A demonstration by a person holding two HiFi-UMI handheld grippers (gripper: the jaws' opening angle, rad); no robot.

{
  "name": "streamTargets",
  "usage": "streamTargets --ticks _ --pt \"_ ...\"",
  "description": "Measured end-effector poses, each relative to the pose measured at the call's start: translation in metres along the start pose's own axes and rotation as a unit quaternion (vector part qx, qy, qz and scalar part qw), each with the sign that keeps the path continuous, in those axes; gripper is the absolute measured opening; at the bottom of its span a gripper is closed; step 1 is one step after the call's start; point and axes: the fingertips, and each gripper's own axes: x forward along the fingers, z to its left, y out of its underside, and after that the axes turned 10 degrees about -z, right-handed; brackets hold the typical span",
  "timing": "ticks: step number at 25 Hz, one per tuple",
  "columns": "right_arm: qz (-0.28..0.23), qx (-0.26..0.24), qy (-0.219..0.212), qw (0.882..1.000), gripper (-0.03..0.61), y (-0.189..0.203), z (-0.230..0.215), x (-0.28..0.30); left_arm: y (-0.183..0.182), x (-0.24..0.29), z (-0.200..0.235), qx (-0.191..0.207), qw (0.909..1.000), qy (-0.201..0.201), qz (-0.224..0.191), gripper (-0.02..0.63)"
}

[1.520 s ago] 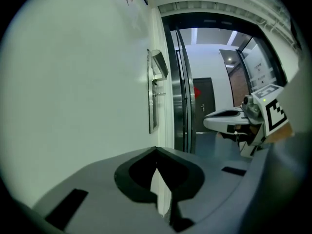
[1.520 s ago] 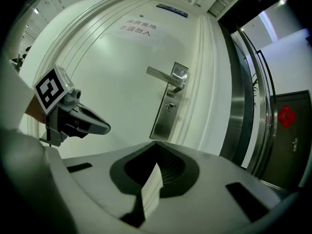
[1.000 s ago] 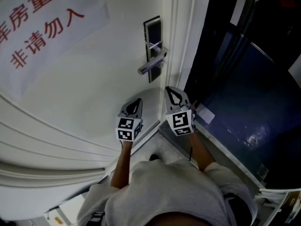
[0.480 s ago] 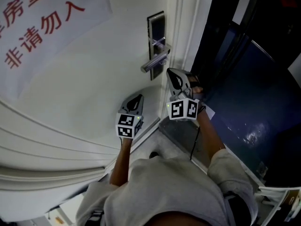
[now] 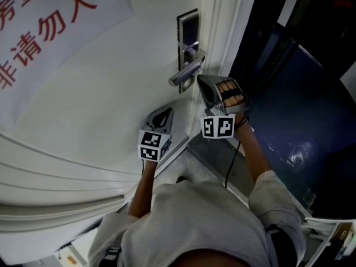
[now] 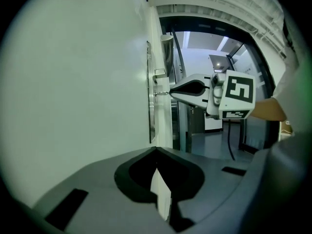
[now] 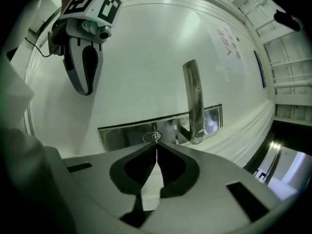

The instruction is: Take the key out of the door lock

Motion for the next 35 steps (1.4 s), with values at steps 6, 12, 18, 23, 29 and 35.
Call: streamTargets --ticks 6,12,18,23,29,35 --pt "-0.003 -0.006 -0.017 1.000 0.137 0.007 0.002 0.006 -0.007 0.010 -0.002 0.002 0.9999 0.008 -0.008 0.018" --pt "-0.014 -0.030 -0.017 0.999 0.133 0.005 -0.001 0.017 -0.006 0.011 -0.002 0.002 1.0000 0.005 -0.007 0.018" --pt "-0.022 -0.059 -0.011 0.998 0.069 0.002 -0.001 0.027 -0.007 0.011 -0.002 0.002 1.0000 0.001 -0.009 0.018" --pt "-0.023 -0.079 -0.013 0.996 0.034 0.003 0.003 0.032 -0.006 0.011 -0.001 0.001 1.0000 0.002 -0.009 0.018" --pt "-0.021 -0.097 -0.012 0.995 0.031 0.003 0.005 0.032 -0.006 0.011 0.000 -0.002 1.0000 0.000 -0.009 0.018" --pt "-0.019 -0.103 -0.013 0.994 0.031 0.003 0.005 0.031 -0.008 0.005 0.000 -0.009 0.9999 -0.005 -0.012 0.018"
